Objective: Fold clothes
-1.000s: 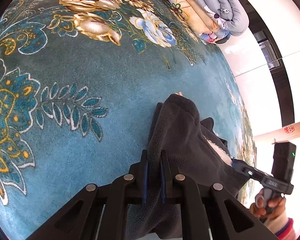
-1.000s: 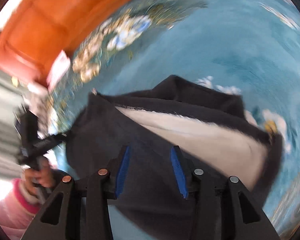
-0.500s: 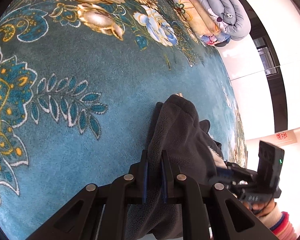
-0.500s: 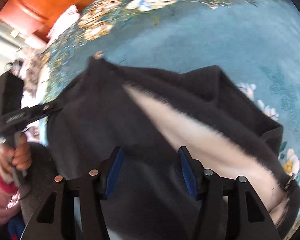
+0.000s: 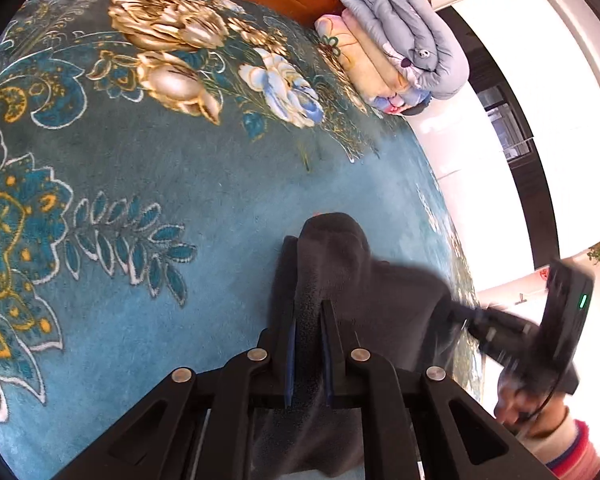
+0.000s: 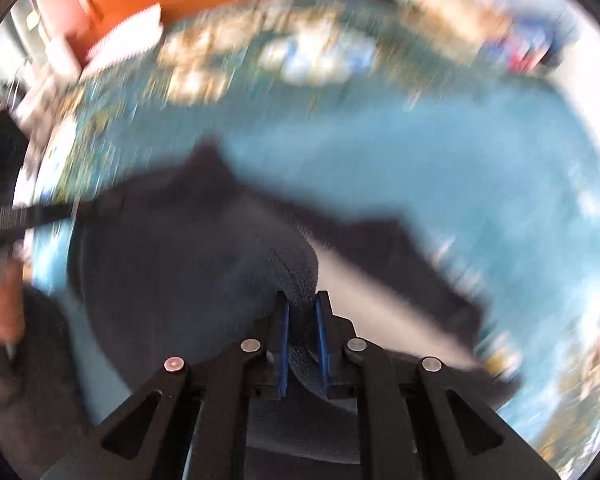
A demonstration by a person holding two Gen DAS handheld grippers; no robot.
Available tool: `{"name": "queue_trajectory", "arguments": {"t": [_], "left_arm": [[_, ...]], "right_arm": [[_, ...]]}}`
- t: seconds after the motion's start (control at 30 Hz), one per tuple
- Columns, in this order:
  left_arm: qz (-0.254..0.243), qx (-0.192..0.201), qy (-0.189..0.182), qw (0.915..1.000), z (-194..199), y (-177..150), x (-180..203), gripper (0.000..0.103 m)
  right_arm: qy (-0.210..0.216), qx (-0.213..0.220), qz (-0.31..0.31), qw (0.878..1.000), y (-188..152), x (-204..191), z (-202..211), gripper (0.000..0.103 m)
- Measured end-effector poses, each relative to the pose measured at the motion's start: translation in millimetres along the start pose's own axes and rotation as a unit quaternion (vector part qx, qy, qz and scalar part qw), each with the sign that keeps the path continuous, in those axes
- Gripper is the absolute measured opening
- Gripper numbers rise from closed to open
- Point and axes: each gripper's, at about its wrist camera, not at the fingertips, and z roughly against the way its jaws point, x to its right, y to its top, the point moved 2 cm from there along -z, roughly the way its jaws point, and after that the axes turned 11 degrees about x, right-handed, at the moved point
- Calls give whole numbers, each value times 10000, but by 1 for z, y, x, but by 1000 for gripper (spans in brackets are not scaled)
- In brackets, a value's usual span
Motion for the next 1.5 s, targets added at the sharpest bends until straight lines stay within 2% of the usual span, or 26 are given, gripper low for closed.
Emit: {"name": "queue_trajectory", "arguments": {"t": [0.1,0.23,0.33,0.37,0.43,0.5,0.57,0.67,0.77,0.83,0.87,0.97,1.07,1.13,1.2,1.23,1.27,1.3,1.33,1.4,1.43,1.5], "left_arm": [[247,-88,215,9994,-8,1,-12,11],[256,-190,418,9986,-16,0,-16,11],[264,-243,413,9985,-19,-1,-18,12],[291,-260,386,9985,-20,-1,-18,12],[424,-277,293,9983,-21,0,-21,14],[612,-294,192,9975,-20,1,-24,14],[757,-325,110,9965,-20,2,-27,14],[873,-375,41,9955,-22,2,-27,14],[1005,-436,7,9940,-26,2,-28,21],[1129,-510,2,9923,-30,1,-29,39],[1191,-552,5,9914,-33,1,-30,42],[1348,-656,42,9887,-39,-1,-32,42],[1287,-744,141,9888,-46,-5,-27,42],[1163,-729,253,9902,-47,-3,-23,37],[1038,-694,292,9917,-45,0,-17,25],[976,-677,311,9924,-44,1,-14,19],[913,-659,330,9931,-43,3,-11,15],[845,-634,352,9938,-42,4,-8,12],[766,-606,351,9946,-40,5,-5,11],[569,-525,234,9967,-34,12,6,10],[501,-432,74,9978,-28,18,13,10],[533,-182,-483,9972,-10,34,26,10]], "right_arm": [[-218,124,40,9997,24,5,-9,12],[-263,-604,-248,9975,10,14,-60,12],[-149,-684,-566,9959,2,24,-61,16],[-108,-676,-669,9954,1,27,-59,21],[-76,-455,-874,9951,1,36,-36,33],[-41,-129,-1134,9935,0,49,-5,41],[18,311,-1598,9867,-10,69,34,53],[-306,528,-2497,9664,-58,115,67,55],[-607,581,-3428,9356,-111,160,89,56],[-558,409,-4179,9059,-152,185,86,56],[-499,354,-4451,8934,-168,194,83,58],[-341,334,-4895,8707,-192,206,66,61],[-103,558,-5342,8435,-195,213,52,61],[48,731,-5631,8232,-196,217,43,61],[217,853,-5769,8121,-190,216,41,59],[303,906,-5813,8081,-186,215,41,52],[338,889,-5793,8095,-182,214,41,36],[319,799,-5710,8164,-179,211,41,25],[301,709,-5626,8232,-176,208,41,9],[318,637,-5475,8337,-169,204,44,9],[408,763,-5432,8352,-165,204,51,9],[608,1095,-5367,8344,-157,205,68,8]]}}
